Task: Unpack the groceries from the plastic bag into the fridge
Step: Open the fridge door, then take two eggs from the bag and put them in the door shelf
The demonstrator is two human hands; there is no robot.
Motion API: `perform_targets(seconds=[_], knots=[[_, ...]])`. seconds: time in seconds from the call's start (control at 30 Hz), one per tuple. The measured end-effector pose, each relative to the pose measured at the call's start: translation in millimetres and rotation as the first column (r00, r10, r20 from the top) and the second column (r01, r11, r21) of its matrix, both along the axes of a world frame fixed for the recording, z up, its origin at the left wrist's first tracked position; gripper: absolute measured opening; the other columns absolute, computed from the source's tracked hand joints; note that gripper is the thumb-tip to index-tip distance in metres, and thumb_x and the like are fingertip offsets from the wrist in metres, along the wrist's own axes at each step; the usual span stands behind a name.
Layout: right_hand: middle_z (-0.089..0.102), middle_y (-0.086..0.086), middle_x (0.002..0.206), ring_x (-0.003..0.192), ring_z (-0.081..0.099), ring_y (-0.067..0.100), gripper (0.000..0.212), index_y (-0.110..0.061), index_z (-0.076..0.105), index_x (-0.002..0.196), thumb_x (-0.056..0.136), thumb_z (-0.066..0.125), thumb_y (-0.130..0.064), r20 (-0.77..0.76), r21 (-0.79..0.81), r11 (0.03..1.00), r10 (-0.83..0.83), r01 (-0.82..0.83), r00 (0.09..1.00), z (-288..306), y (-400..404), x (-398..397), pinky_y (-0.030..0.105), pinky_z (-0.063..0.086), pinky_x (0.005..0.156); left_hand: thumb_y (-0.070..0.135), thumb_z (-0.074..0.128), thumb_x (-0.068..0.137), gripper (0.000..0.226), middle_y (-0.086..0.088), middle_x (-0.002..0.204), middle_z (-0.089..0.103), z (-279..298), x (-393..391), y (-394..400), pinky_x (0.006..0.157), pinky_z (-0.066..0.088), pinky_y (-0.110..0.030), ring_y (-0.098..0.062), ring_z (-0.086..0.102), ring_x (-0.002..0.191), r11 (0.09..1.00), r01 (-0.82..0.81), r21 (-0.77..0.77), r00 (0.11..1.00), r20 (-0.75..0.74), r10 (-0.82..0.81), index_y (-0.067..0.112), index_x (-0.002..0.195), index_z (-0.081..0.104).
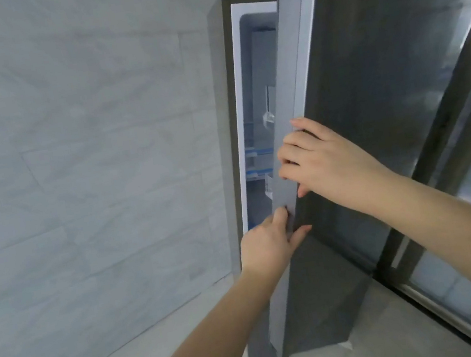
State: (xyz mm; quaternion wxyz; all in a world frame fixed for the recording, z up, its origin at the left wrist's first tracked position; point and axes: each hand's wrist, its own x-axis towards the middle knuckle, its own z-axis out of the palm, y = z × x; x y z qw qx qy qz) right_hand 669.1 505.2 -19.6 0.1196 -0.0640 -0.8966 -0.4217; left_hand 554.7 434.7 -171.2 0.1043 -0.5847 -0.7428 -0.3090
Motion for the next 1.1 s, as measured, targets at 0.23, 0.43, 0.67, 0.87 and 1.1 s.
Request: perform_targets(seconds=[0.23, 0.43, 0.67, 0.87, 1.1], knots=[[0.061, 0.006, 0.105, 0.113, 0.053, 0.029, 0.027, -0.016, 0.066, 0.099, 0.076, 0.073, -0.028, -0.025, -0.01, 1.0, 0.006, -0.006, 1.0, -7, -28, 93, 0.045, 0.007, 0.12, 0.063, 0.044, 0.087, 0.045, 0.003, 0.07, 0.063, -21, 50, -20, 0.032, 0.041, -0.026, -0.017, 0.057, 0.043, 0.951, 0.239, 0.194, 0.934, -0.313, -0.171, 0.02, 0.099, 0.047], [0.063, 0.002, 0.108, 0.116, 0.048, 0.025, 0.031, -0.021, 0.067, 0.101, 0.087, 0.061, -0.048, -0.051, -0.078, 0.996, 0.041, -0.045, 0.998, -9, -36, 171, 0.045, 0.011, 0.118, 0.044, 0.054, 0.091, 0.03, -0.004, 0.084, 0.062, -33, 53, -28, 0.057, 0.051, -0.034, -0.026, 0.063, 0.067, 0.888, 0.413, 0.201, 0.882, -0.331, -0.336, 0.015, 0.097, 0.06], [0.059, 0.001, 0.101, 0.112, 0.052, 0.024, 0.011, -0.02, 0.068, 0.09, 0.086, 0.065, -0.03, -0.368, -0.04, 0.995, 0.074, -0.095, 0.927, -48, -32, 255, 0.044, 0.018, 0.117, 0.034, 0.052, 0.093, 0.047, -0.012, 0.14, 0.053, -13, 76, -7, 0.106, 0.032, -0.035, -0.025, 0.048, 0.127, 0.807, 0.556, 0.198, 0.808, -0.355, -0.47, 0.013, 0.135, 0.054], [0.055, 0.006, 0.097, 0.103, 0.053, 0.028, 0.006, -0.015, 0.068, 0.084, 0.084, 0.068, -0.021, -0.479, -0.003, 0.993, -0.102, 0.115, 0.872, -75, -37, 329, 0.049, 0.03, 0.112, 0.043, 0.046, 0.096, 0.053, -0.011, 0.149, 0.045, -20, 129, 35, 0.116, 0.02, -0.039, -0.027, 0.034, 0.142, 0.746, 0.66, 0.094, 0.714, -0.387, -0.583, 0.015, 0.141, 0.05], [0.069, 0.011, 0.093, 0.1, 0.057, 0.028, 0.016, -0.009, 0.073, 0.088, 0.09, 0.061, -0.019, -0.488, -0.227, 0.928, -0.371, 0.296, 0.79, -104, -45, 386, 0.048, 0.038, 0.106, 0.04, 0.055, 0.094, 0.046, -0.011, 0.15, 0.043, -23, 207, 77, 0.114, 0.03, -0.046, -0.029, 0.034, 0.142, 0.624, 0.781, 0.01, 0.584, -0.364, -0.726, 0.024, 0.137, 0.048]])
